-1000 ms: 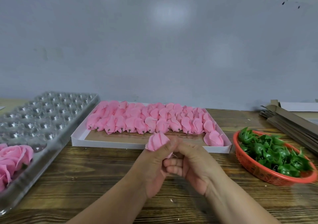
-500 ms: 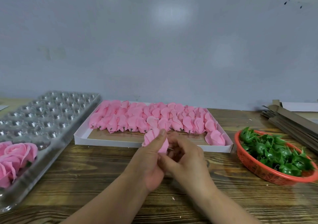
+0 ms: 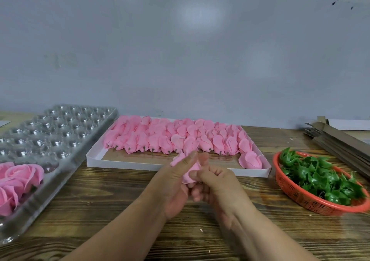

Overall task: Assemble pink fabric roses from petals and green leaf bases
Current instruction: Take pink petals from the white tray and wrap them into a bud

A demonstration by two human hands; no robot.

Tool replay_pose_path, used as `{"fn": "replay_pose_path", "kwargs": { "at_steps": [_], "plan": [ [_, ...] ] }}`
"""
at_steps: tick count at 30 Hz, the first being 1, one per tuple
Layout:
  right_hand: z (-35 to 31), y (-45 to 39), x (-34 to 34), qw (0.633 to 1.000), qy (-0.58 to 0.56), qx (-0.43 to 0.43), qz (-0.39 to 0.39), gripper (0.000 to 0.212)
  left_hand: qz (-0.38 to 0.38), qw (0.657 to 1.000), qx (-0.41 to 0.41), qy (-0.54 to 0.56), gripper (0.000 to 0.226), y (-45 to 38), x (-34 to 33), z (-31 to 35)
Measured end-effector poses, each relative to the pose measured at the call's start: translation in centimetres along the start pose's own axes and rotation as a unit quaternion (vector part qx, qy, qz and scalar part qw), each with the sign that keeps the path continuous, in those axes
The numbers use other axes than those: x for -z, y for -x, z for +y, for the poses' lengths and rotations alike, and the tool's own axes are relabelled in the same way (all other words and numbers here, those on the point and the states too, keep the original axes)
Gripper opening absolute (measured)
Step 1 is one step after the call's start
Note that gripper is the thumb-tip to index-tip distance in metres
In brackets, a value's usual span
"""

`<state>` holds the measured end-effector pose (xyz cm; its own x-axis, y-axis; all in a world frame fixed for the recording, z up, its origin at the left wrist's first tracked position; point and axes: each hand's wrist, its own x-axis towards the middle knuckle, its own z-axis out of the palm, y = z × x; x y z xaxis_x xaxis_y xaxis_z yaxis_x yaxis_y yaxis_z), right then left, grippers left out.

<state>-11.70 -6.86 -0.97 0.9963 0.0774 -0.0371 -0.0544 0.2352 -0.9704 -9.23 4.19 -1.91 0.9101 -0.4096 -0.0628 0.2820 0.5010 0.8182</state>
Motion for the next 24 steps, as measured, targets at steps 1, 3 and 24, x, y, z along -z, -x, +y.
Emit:
{"fn": "replay_pose_path", "kwargs": {
  "at_steps": [1, 3, 24],
  "plan": [
    [0.1, 0.0, 0.0, 1.000, 0.004, 0.001, -0.004, 0.018, 0.007, 1.000, 0.000, 0.001, 0.062, 0.0, -0.1, 0.1],
    [0.3, 0.0, 0.0, 0.994, 0.085, 0.068, 0.007, 0.014, 0.027, 0.999, 0.000, 0.034, 0.058, -0.1, -0.3, 0.3],
    [0.2, -0.4, 0.4, 0.984, -0.115, -0.032, -0.134, 0.012, -0.067, 0.996, -0.025, -0.060, 0.065, 0.6, 0.3, 0.4]
  ]
}}
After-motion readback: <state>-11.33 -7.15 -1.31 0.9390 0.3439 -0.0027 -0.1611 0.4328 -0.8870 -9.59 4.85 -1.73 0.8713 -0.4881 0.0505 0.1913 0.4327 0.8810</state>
